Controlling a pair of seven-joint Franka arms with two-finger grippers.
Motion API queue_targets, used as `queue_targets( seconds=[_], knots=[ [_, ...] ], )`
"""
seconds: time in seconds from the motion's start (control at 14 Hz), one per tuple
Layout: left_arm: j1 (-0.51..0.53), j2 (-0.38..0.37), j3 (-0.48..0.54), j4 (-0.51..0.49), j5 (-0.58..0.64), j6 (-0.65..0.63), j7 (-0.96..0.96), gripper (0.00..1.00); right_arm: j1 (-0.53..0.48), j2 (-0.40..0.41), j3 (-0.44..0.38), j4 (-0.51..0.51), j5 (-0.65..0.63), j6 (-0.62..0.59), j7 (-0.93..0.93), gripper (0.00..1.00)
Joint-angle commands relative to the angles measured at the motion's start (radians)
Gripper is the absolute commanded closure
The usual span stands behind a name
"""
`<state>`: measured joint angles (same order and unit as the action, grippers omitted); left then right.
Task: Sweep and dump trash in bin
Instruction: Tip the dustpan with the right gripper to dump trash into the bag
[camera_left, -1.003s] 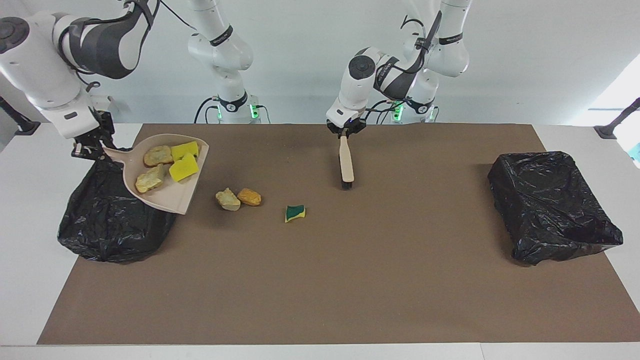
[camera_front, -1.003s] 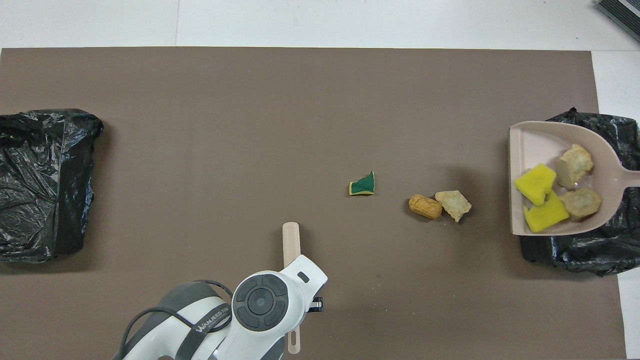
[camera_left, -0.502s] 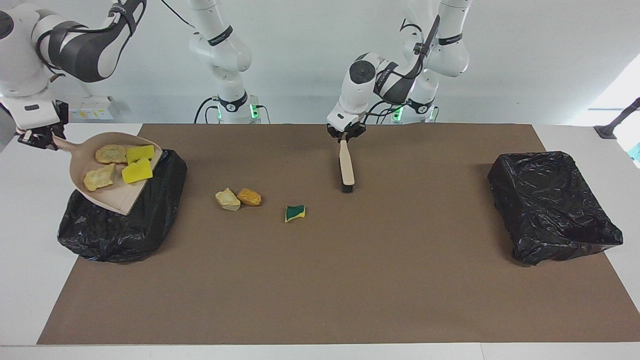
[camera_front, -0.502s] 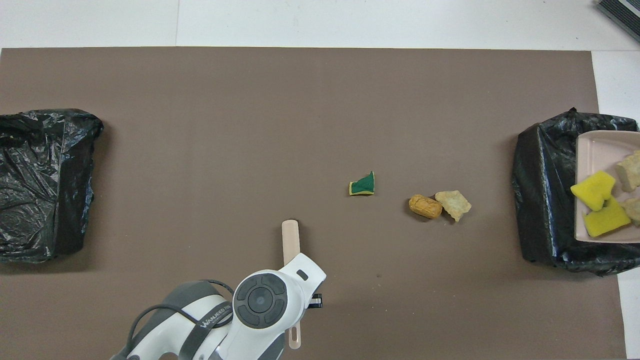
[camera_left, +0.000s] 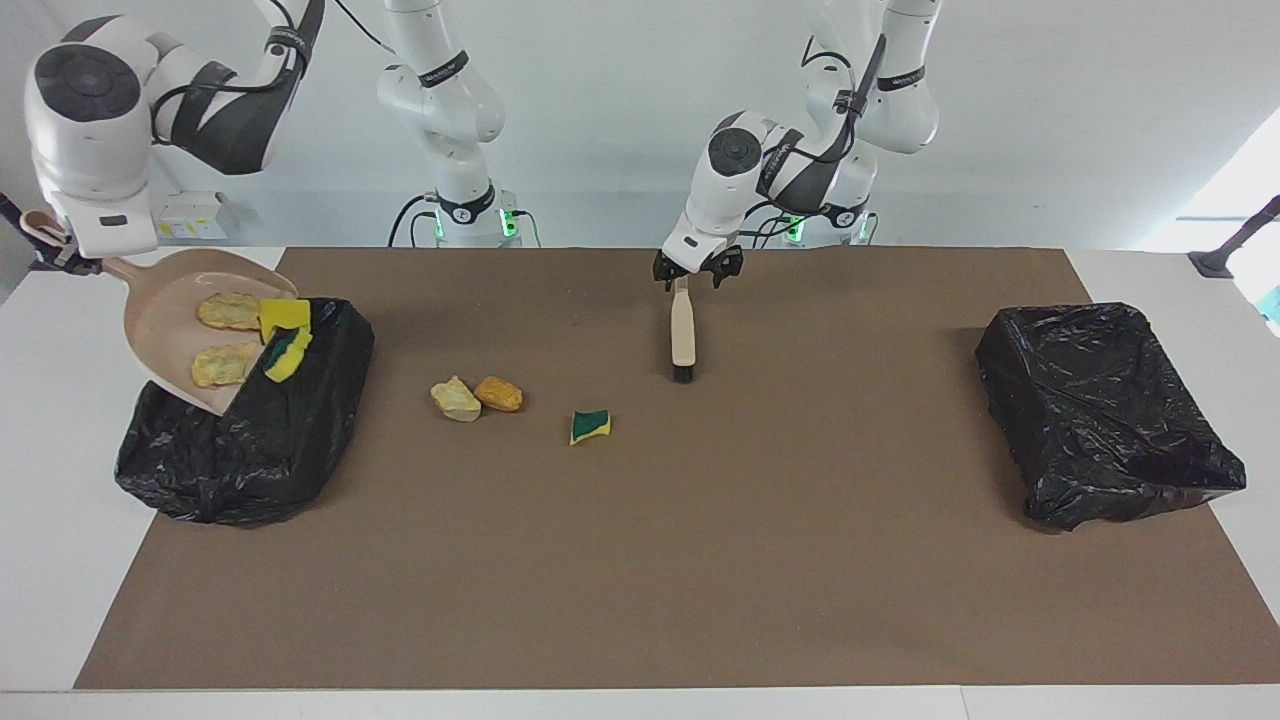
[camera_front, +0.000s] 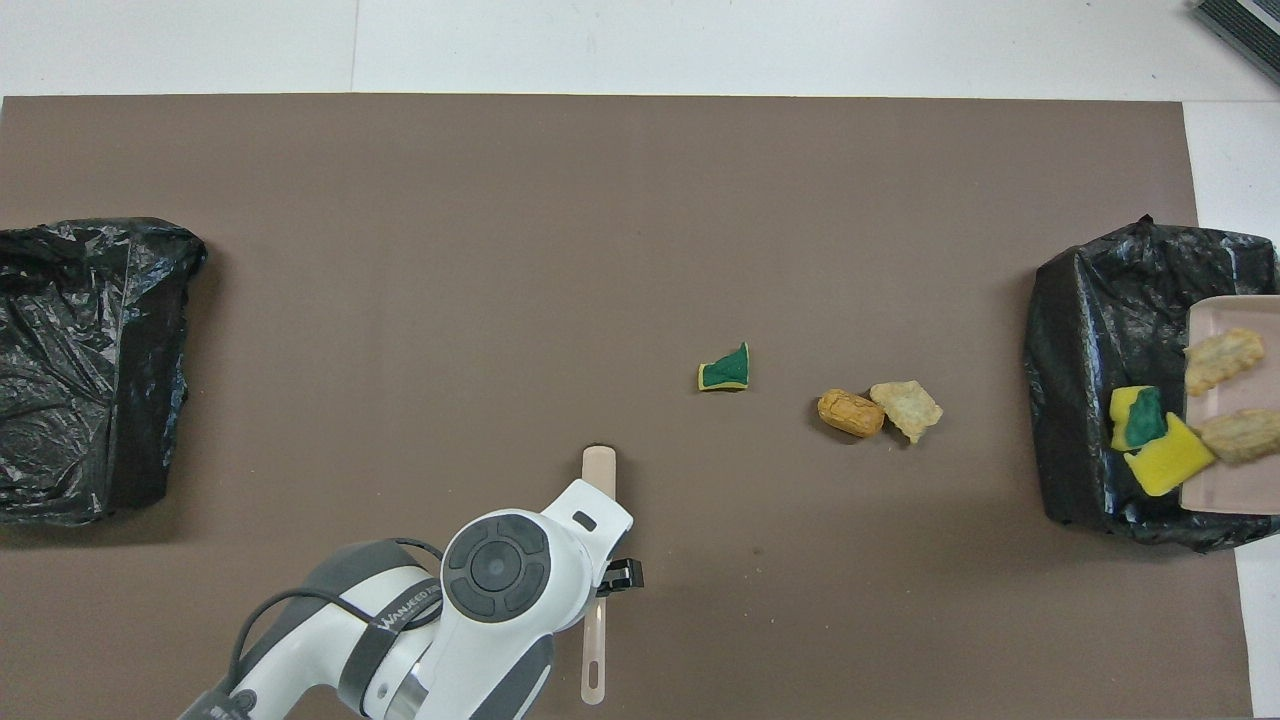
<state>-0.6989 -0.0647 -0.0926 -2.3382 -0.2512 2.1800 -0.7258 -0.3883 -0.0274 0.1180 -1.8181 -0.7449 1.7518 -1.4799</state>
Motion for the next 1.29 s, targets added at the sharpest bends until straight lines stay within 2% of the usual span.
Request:
queue_targets(
  seconds=[0.0, 0.29, 0.43, 0.72, 1.0, 1.22],
  knots=[
    [0.071, -0.006, 0.001, 0.060, 0.033, -0.072, -0.015, 0.00, 0.000, -0.045, 0.002, -0.053, -0.092, 0.038, 0.038, 1.00],
    [0.185, -0.027, 0.002, 0.144, 0.098, -0.152, -0.003, 0.00, -0.015, -0.043, -0.006, 0.018, -0.097, 0.025, -0.037, 1.00],
    [0.254, -0.070, 0.001, 0.155, 0.101, -0.189, 0.047, 0.00, -0.015, -0.043, -0.020, 0.031, -0.090, 0.024, -0.033, 1.00],
    [0.367, -0.109, 0.002, 0.163, 0.119, -0.292, 0.233, 0.00, -0.018, -0.045, -0.041, 0.036, 0.089, 0.018, -0.008, 1.00],
    [0.487, -0.113, 0.004, 0.162, 0.130, -0.339, 0.435, 0.00, 0.006, -0.054, -0.023, 0.036, 0.257, -0.127, 0.347, 1.00],
    [0.565, -0.150, 0.005, 0.172, 0.130, -0.371, 0.547, 0.00, 0.060, -0.062, -0.021, 0.031, 0.378, -0.198, 0.606, 1.00]
  ],
)
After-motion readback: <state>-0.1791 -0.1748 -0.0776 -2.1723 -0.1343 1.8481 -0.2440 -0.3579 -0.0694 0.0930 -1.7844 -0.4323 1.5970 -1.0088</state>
